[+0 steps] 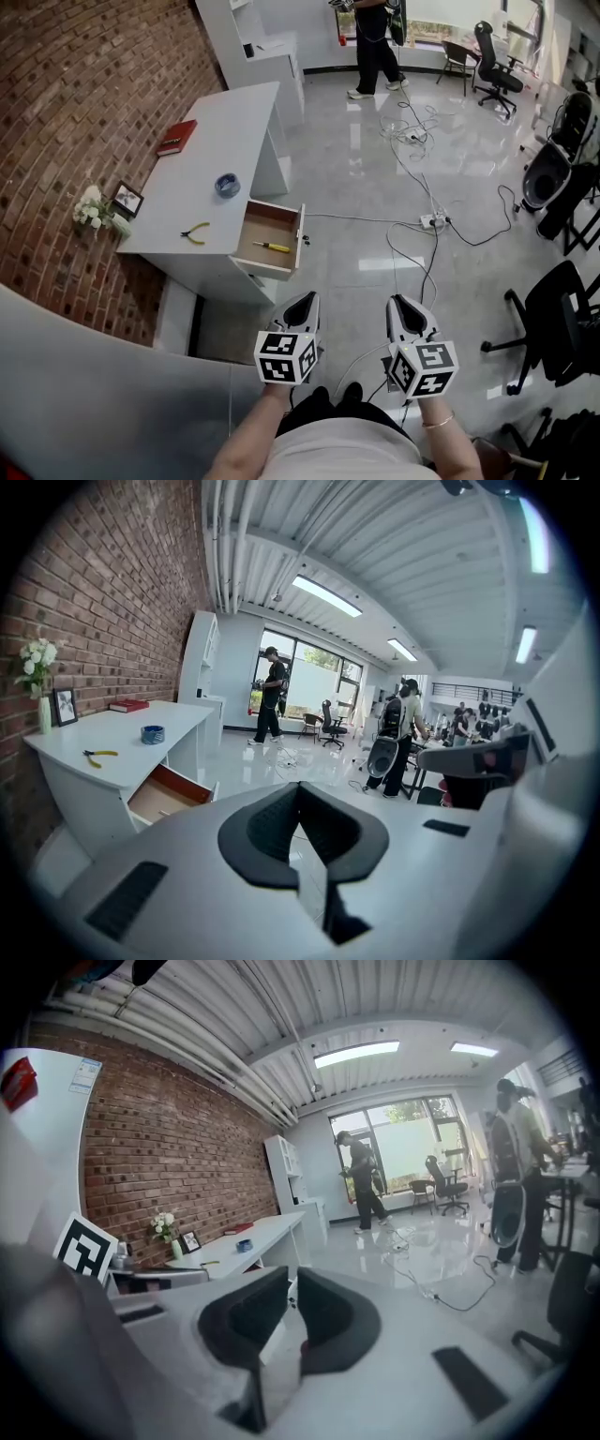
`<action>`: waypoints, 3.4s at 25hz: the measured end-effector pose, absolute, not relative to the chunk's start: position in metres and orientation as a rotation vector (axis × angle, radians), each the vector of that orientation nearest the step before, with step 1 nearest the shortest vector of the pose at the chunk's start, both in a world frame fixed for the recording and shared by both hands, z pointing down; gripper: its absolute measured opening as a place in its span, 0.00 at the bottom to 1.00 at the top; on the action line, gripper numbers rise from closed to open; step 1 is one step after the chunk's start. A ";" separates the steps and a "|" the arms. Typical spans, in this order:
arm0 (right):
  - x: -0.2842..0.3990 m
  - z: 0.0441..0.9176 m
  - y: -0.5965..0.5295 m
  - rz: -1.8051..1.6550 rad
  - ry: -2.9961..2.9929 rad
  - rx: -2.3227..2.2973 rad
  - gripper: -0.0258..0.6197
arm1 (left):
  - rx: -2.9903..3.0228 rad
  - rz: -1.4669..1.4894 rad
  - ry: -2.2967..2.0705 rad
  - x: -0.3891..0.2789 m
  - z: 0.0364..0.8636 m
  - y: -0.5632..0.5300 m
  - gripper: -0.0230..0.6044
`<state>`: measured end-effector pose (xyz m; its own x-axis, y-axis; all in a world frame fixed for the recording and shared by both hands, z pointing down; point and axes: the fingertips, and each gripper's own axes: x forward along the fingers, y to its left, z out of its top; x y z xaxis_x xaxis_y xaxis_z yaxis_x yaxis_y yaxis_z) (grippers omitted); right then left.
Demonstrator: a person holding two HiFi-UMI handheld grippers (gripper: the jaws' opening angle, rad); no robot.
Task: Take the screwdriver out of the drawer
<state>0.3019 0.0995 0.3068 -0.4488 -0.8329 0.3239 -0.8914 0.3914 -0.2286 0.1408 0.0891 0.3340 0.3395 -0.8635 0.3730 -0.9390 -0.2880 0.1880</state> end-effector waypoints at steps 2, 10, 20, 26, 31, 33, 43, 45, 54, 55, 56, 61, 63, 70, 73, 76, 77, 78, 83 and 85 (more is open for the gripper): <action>0.310 0.309 0.099 0.564 -2.479 1.560 0.09 | 2.240 0.283 -1.594 0.147 0.334 0.088 0.03; 0.327 0.321 0.100 0.621 -2.460 1.553 0.17 | 2.234 0.313 -1.595 0.164 0.337 0.092 0.03; 0.327 0.332 0.089 0.699 -2.463 1.526 0.18 | 2.229 0.346 -1.596 0.161 0.342 0.079 0.03; 0.329 0.336 0.065 0.685 -2.424 1.555 0.18 | 2.219 0.345 -1.570 0.157 0.351 0.051 0.03; 0.325 0.342 0.030 0.669 -2.376 1.589 0.18 | 2.217 0.336 -1.541 0.150 0.359 0.013 0.03; 0.317 0.346 0.014 0.677 -2.364 1.582 0.20 | 2.211 0.332 -1.532 0.144 0.362 -0.004 0.03; 0.255 0.357 -0.080 0.720 -2.331 1.535 0.22 | 2.188 0.313 -1.498 0.096 0.370 -0.097 0.03; 0.239 0.358 -0.096 0.719 -2.330 1.521 0.22 | 2.193 0.315 -1.493 0.085 0.370 -0.113 0.03; 0.194 0.351 -0.150 0.692 -2.330 1.508 0.22 | 2.175 0.288 -1.480 0.040 0.376 -0.163 0.03; 0.193 0.349 -0.153 0.691 -2.324 1.516 0.22 | 2.171 0.285 -1.475 0.038 0.377 -0.166 0.03; 0.192 0.349 -0.156 0.688 -2.315 1.529 0.22 | 2.169 0.281 -1.470 0.036 0.378 -0.168 0.03; 0.188 0.347 -0.168 0.680 -2.286 1.560 0.22 | 2.157 0.259 -1.461 0.027 0.381 -0.179 0.03; 0.187 0.348 -0.171 0.681 -2.280 1.562 0.22 | 2.152 0.254 -1.461 0.024 0.382 -0.184 0.03; 0.190 0.353 -0.190 0.724 -2.290 1.578 0.22 | 2.137 0.265 -1.479 0.021 0.385 -0.198 0.03; 0.190 0.354 -0.203 0.730 -2.309 1.568 0.22 | 2.121 0.266 -1.501 0.020 0.387 -0.207 0.03; 0.186 0.359 -0.215 0.751 -2.326 1.534 0.22 | 2.097 0.276 -1.523 0.018 0.391 -0.214 0.03; 0.185 0.360 -0.219 0.756 -2.334 1.516 0.22 | 2.089 0.278 -1.532 0.018 0.392 -0.216 0.03; 0.183 0.363 -0.223 0.758 -2.341 1.494 0.22 | 2.080 0.278 -1.545 0.017 0.392 -0.219 0.03; 0.163 0.376 -0.246 0.769 -2.382 1.299 0.22 | 1.975 0.261 -1.644 0.006 0.400 -0.226 0.03; 0.148 0.382 -0.255 0.753 -2.409 1.195 0.22 | 1.917 0.244 -1.687 -0.001 0.406 -0.223 0.03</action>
